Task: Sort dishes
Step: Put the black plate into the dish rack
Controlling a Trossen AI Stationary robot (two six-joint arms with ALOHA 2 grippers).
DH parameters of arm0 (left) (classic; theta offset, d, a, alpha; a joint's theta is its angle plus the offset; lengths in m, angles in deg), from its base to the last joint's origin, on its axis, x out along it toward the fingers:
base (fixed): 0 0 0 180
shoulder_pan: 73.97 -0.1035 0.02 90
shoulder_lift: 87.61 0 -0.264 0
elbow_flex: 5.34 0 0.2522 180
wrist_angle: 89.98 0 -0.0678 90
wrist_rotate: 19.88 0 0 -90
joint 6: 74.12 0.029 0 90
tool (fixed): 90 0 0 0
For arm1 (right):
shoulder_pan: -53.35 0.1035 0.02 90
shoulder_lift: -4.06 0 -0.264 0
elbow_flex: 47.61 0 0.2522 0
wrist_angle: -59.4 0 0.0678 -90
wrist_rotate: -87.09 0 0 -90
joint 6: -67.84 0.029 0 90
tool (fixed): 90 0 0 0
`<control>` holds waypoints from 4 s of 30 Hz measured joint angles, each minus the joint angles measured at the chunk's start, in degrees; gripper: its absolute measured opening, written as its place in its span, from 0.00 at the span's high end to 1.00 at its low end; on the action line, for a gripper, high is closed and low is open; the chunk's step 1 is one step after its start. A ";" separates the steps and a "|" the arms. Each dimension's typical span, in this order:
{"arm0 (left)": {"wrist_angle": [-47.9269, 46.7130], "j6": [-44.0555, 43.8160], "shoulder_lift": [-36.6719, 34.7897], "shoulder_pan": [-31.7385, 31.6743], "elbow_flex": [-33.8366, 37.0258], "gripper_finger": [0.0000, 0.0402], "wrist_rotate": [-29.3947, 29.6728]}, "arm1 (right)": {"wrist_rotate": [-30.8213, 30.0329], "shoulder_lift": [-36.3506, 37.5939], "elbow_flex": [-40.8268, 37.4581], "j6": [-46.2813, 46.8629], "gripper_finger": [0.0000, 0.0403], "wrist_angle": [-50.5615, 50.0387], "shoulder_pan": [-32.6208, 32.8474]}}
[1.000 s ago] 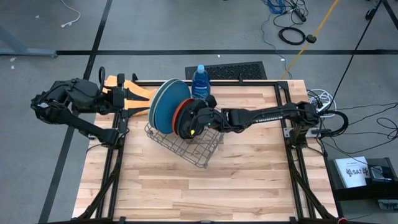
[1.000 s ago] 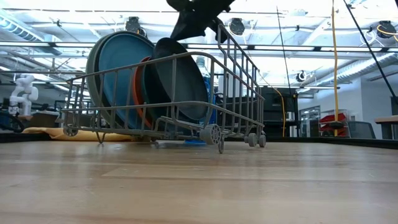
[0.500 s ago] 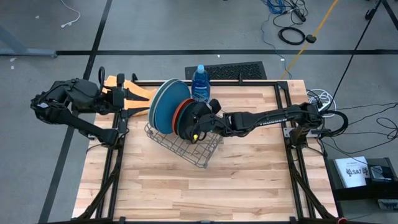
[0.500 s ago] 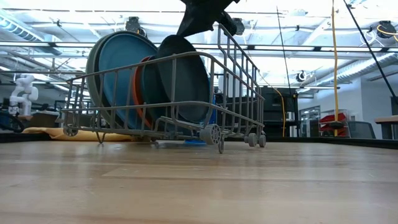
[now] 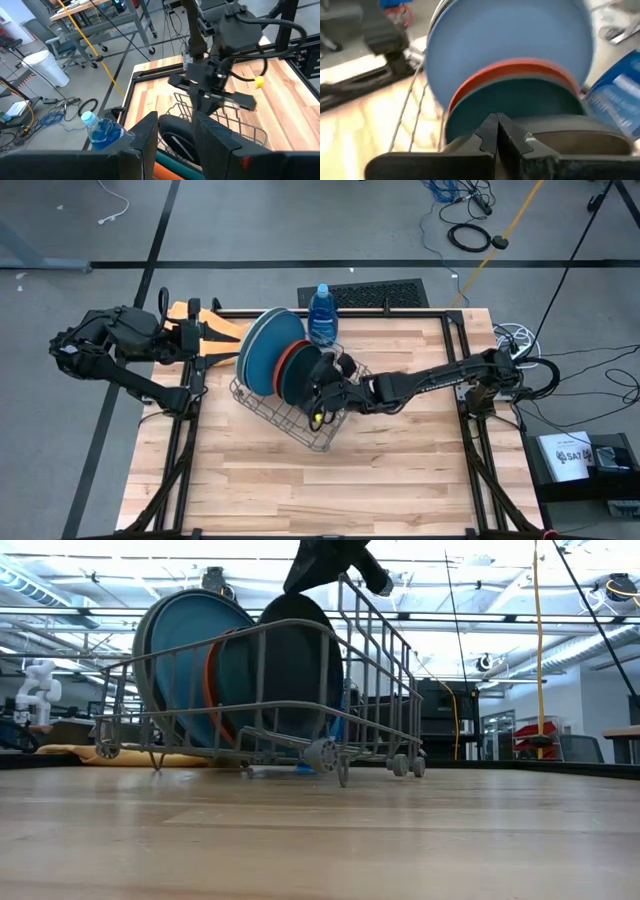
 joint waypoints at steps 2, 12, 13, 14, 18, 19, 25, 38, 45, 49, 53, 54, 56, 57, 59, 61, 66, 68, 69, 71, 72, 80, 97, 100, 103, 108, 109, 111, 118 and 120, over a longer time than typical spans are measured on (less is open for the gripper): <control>0.00 0.00 0.00 0.00 0.00 0.69 0.00 | 0.78 -0.20 -0.13 0.41 1.00 -1.04 0.72; 0.21 0.01 0.14 0.00 0.07 0.69 -0.15 | 0.92 -0.72 -0.42 5.30 1.00 -8.06 1.69; 0.32 0.00 0.21 0.00 0.07 0.69 -0.15 | 0.84 -0.71 -0.42 4.82 1.00 -7.42 1.71; 0.37 0.00 0.27 0.00 0.07 0.69 -0.15 | 0.75 -0.68 -0.40 4.24 1.00 -6.84 1.72; 0.33 0.00 0.42 0.00 0.09 0.69 -0.20 | 0.44 -0.64 -0.38 2.54 1.00 -4.90 1.82; 0.35 0.00 0.42 0.00 0.09 0.69 -0.20 | 0.42 -0.62 -0.38 2.39 1.00 -4.73 1.82; 0.39 0.00 0.42 0.00 0.09 0.69 -0.20 | 0.40 -0.58 -0.32 -1.61 1.00 -1.54 2.21; 0.24 0.00 0.42 0.00 0.09 0.69 -0.24 | 6.02 7.10 9.55 -21.03 0.77 -13.72 2.98; -0.02 -0.02 0.42 0.00 0.07 0.69 -0.28 | 6.27 5.15 20.71 -28.68 0.54 -42.31 2.13; 0.12 -0.02 0.42 0.00 0.09 0.69 -0.28 | 7.30 5.03 21.60 -31.18 0.53 -50.52 0.60; 0.10 -0.16 0.76 0.00 0.09 0.69 -0.28 | 10.57 4.96 20.64 -35.17 0.56 -51.83 -1.35; 0.06 -0.51 0.81 0.00 0.09 0.69 -0.28 | 10.95 4.96 20.24 -36.03 0.57 -51.97 -1.81; 0.05 -1.25 0.80 0.00 0.07 0.69 -0.28 | 11.66 4.96 19.22 -38.00 0.59 -52.19 -2.76; 0.05 -1.45 0.79 0.00 0.07 0.69 -0.28 | 12.27 4.96 18.66 -38.99 0.59 -52.04 -3.24; 0.07 -1.49 0.79 0.00 0.07 0.69 -0.27 | 12.37 4.77 17.76 -40.65 0.60 -51.80 -4.05; 0.04 -1.52 0.84 0.00 0.07 0.69 -0.28 | 12.38 4.30 17.26 -42.17 0.59 -51.80 -4.67; 0.04 -1.60 0.85 0.00 0.07 0.69 -0.26 | 13.66 2.07 16.85 -46.19 0.59 -51.18 -5.72; 0.04 -2.41 0.90 0.00 0.07 0.69 -0.27 | 13.64 0.93 16.85 -47.92 0.59 -51.50 -6.11; 0.04 -2.82 0.90 0.00 0.07 0.69 -0.27 | 13.56 0.40 16.86 -48.50 0.59 -51.42 -6.28; 0.02 -3.02 0.87 0.00 0.07 0.69 -0.26 | 13.61 -0.14 16.95 -49.20 0.59 -51.31 -6.65; 0.04 -3.02 0.85 0.00 0.07 0.69 -0.26 | 13.64 -0.42 17.06 -49.82 0.59 -51.12 -6.82; 0.02 -2.85 0.85 0.00 0.07 0.69 -0.25 | 13.54 -1.06 16.78 -52.24 0.65 -48.54 -6.90; 0.04 -2.57 0.85 0.00 0.07 0.69 -0.22 | 13.24 -3.13 16.84 -66.32 0.82 -39.10 -4.01; 0.01 -2.56 0.85 0.00 0.07 0.69 -0.22 | 13.57 -3.15 16.83 -69.94 0.82 -38.74 -3.45; 0.02 -2.54 0.85 0.00 0.07 0.69 -0.22 | 13.61 -3.32 16.80 -72.51 0.84 -37.94 -3.04; 0.00 -2.51 0.85 0.00 0.07 0.69 -0.22 | 13.23 -3.76 16.76 -75.74 0.83 -34.37 -1.99; 0.00 -2.51 0.85 0.00 0.07 0.69 -0.21 | 12.56 -3.85 16.76 -76.23 0.82 -34.00 -1.64; 0.02 -2.56 0.85 0.00 0.07 0.69 -0.20 | 12.24 -4.18 16.74 -77.77 0.79 -33.91 -1.19; 0.00 -2.58 0.85 0.00 0.07 0.69 -0.20 | 9.90 -4.62 16.78 -79.21 0.63 -32.38 -0.04; 0.02 -2.54 0.85 0.00 0.07 0.69 -0.19 | 8.44 -4.68 16.78 -79.24 0.58 -32.08 -0.06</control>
